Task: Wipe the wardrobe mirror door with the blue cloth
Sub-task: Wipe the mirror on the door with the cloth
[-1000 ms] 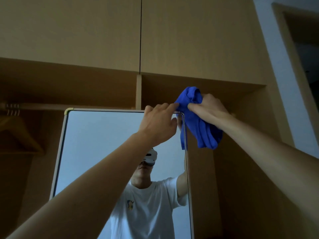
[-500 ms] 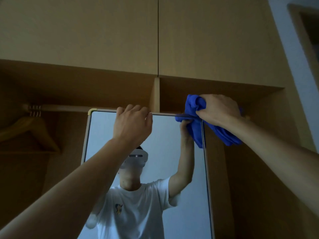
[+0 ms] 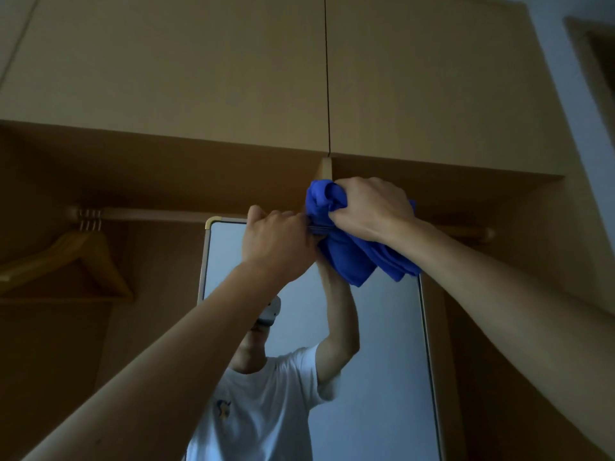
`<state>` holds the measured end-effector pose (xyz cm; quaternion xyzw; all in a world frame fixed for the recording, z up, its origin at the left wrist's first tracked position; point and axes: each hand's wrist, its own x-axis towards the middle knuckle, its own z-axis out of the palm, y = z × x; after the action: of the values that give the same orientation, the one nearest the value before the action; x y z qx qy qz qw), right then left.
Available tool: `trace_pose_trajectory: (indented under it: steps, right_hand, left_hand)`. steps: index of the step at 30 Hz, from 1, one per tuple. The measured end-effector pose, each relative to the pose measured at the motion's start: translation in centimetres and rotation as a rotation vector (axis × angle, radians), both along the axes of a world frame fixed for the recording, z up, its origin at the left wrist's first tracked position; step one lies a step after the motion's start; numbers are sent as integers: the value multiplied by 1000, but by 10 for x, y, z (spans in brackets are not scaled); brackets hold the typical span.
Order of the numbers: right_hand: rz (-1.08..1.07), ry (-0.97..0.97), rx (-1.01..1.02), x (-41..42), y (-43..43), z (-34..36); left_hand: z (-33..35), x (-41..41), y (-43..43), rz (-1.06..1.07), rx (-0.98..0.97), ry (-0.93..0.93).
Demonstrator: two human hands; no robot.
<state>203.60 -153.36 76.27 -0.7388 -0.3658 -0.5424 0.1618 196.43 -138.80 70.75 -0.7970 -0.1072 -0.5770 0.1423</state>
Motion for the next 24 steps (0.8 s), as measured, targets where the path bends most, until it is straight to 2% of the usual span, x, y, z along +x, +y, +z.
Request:
trace_pose_trajectory:
  steps: [3, 11, 19, 24]
  right_hand:
    - [26, 31, 11, 4, -13, -3]
    - [-94, -7, 115, 9, -19, -11]
    - [-14, -33, 70, -23, 21, -11]
    - [124, -8, 49, -51, 56, -15]
  left_hand:
    - [0, -13, 13, 61, 35, -55]
    - [-7, -40, 53, 114, -28, -124]
    - [-13, -45, 67, -31, -76, -128]
    - [-20, -46, 71, -138, -108, -122]
